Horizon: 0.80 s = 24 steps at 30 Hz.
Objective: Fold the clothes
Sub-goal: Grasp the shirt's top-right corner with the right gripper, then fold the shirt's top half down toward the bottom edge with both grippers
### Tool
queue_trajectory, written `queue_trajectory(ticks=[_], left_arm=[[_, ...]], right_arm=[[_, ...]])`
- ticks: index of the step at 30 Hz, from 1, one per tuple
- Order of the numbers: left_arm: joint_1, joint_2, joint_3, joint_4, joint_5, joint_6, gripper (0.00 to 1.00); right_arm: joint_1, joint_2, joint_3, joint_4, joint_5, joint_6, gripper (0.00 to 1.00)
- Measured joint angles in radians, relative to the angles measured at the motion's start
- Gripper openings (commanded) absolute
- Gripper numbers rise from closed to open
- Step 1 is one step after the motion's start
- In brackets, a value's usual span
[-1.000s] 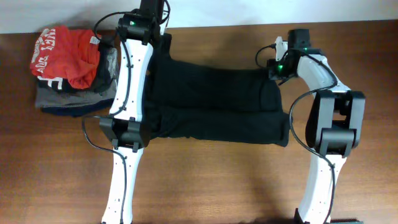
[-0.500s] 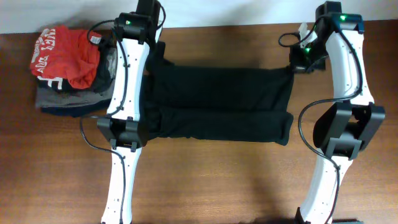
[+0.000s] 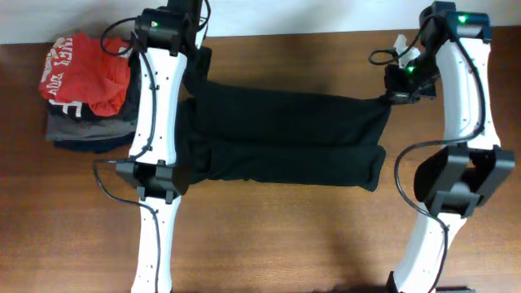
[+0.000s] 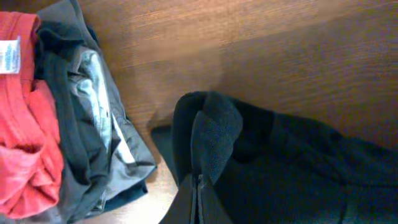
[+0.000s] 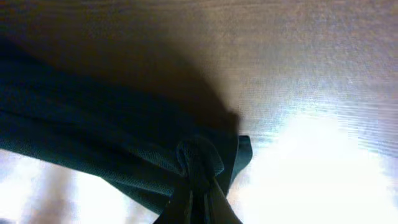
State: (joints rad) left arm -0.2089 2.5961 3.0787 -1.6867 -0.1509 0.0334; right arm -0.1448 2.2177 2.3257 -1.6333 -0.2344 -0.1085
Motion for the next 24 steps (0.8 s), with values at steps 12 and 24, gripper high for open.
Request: queue_trajectory(ticks=[12,24], left_arm=[[0.002,-0.13,-0.512,0.0,0.012,0.0,0.01],[0.003,-0.13,-0.564,0.0,0.012,0.0,0.01]], right_arm=[[0.0,-0.02,-0.044,-0.05,0.013,0.002,0.04],[0.0,-0.039,-0.408,0.169,0.088,0.064,0.04]])
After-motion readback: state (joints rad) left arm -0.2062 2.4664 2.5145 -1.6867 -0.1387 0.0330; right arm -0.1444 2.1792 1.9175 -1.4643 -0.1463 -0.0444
